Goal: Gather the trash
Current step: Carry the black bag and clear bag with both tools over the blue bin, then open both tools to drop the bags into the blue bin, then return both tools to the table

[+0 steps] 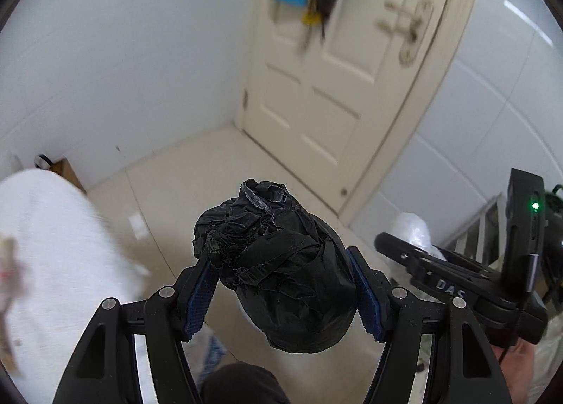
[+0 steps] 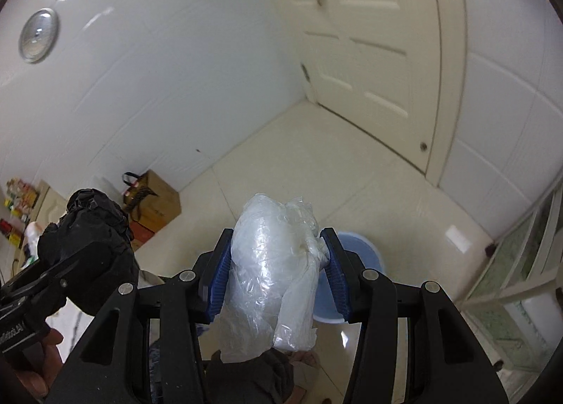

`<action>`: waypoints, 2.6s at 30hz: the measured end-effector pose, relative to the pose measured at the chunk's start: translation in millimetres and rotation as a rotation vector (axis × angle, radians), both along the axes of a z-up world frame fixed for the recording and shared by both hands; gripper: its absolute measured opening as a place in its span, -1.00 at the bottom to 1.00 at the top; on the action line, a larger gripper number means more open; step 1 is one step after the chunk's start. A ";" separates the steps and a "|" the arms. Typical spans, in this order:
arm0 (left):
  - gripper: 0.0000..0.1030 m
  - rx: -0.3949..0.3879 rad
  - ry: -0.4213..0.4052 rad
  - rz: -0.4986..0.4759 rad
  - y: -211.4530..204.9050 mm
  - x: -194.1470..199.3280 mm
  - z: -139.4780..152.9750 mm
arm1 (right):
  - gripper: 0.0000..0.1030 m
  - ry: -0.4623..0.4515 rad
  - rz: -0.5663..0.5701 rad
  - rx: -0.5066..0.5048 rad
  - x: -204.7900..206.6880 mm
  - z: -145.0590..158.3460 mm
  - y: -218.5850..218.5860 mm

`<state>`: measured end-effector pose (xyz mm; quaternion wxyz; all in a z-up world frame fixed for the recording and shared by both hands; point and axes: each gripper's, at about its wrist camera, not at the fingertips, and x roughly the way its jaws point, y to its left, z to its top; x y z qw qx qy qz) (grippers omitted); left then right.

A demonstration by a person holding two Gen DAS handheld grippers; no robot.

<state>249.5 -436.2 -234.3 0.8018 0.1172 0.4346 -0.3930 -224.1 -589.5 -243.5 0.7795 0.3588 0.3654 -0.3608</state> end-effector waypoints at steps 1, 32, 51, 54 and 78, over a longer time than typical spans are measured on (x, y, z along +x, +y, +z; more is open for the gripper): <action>0.27 0.021 0.015 -0.006 -8.1 7.1 -9.5 | -0.04 0.008 -0.013 0.025 -1.1 -12.3 -8.1; 0.91 0.217 0.047 -0.056 -131.4 104.3 -66.5 | 1.00 0.075 -0.171 0.131 -21.8 -78.4 -51.4; 0.98 -0.057 -0.212 0.087 67.1 24.2 77.6 | 1.00 -0.072 -0.036 -0.109 26.9 79.6 59.1; 0.99 -0.098 -0.261 0.132 105.1 8.1 93.9 | 1.00 -0.100 0.002 -0.153 42.3 104.9 85.0; 0.99 -0.201 -0.524 0.618 461.0 -140.3 101.1 | 1.00 -0.200 0.486 -0.454 186.3 194.7 323.2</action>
